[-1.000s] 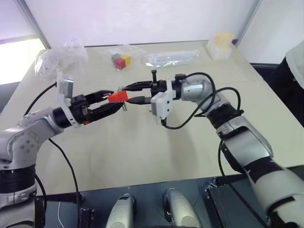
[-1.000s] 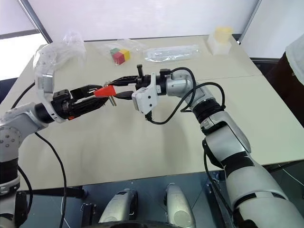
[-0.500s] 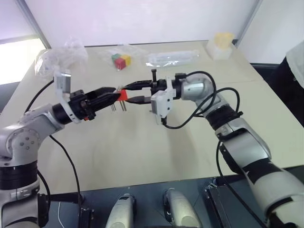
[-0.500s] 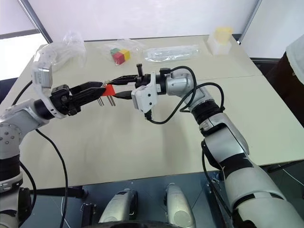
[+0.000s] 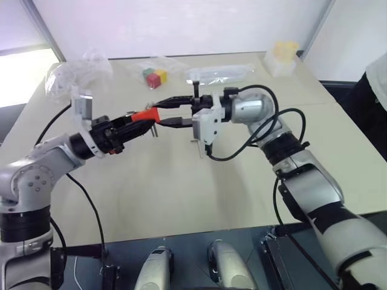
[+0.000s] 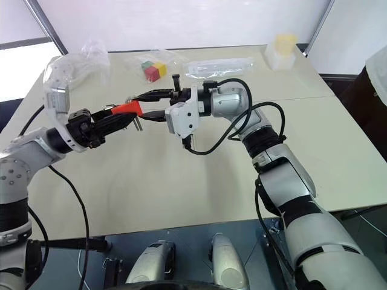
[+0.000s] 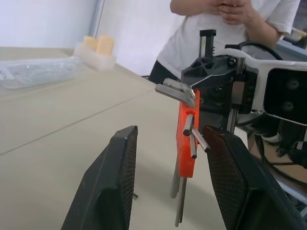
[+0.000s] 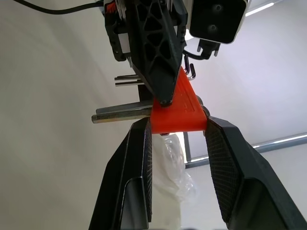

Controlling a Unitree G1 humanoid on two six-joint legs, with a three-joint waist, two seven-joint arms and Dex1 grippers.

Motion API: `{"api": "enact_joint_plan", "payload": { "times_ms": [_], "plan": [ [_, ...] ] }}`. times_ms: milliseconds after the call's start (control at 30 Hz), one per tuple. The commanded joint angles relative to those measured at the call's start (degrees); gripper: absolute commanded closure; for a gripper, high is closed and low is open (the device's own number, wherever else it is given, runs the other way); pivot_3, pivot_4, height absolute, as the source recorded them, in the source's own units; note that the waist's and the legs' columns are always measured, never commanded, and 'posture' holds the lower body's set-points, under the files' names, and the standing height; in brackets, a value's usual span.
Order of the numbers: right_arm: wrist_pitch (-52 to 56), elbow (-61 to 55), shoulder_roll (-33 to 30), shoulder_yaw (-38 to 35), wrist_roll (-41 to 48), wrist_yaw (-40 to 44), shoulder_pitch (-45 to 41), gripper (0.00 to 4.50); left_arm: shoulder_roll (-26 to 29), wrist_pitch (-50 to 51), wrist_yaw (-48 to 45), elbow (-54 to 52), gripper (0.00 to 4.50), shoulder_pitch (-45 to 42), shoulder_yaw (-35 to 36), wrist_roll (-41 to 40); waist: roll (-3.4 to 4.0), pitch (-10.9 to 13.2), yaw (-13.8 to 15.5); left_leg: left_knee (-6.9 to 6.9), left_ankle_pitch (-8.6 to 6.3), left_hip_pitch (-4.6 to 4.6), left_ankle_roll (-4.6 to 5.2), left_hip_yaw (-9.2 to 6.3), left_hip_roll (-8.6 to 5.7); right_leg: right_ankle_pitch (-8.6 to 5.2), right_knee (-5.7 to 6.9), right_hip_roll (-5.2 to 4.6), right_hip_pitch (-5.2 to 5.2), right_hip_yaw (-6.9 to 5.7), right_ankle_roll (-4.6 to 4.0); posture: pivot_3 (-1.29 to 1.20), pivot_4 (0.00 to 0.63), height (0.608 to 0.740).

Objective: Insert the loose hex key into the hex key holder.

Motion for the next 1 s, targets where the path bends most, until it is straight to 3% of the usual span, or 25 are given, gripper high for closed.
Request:
{"api": "enact_joint_plan", "payload": {
  "times_ms": [33,1000],
  "plan": [
    [0.2,-2.5,0.5,-1.8,1.7,0.3,-0.3,3.46,0.3,0.3,0.7,-1.9,2.25,-1.3,1.9,-2.0,0.0,0.0,0.1,0.0,0.0,0.0,0.0,0.0,0.0,0.0,0.0,0.0,0.0,0.0,0.0,0.0,0.15,0.74],
    [-0.3,1.2,-0.6,-3.4,-1.2,-1.2,-0.6,3.46,1.3,1.2,1.8,-3.3,2.25,-0.1,3.1,-3.9,0.0,0.0,0.8,0.0,0.0,0.0,-0.01,0.06,-0.01,0.0,0.0,0.01,0.0,0.0,0.0,0.0,0.15,0.74]
  ]
}}
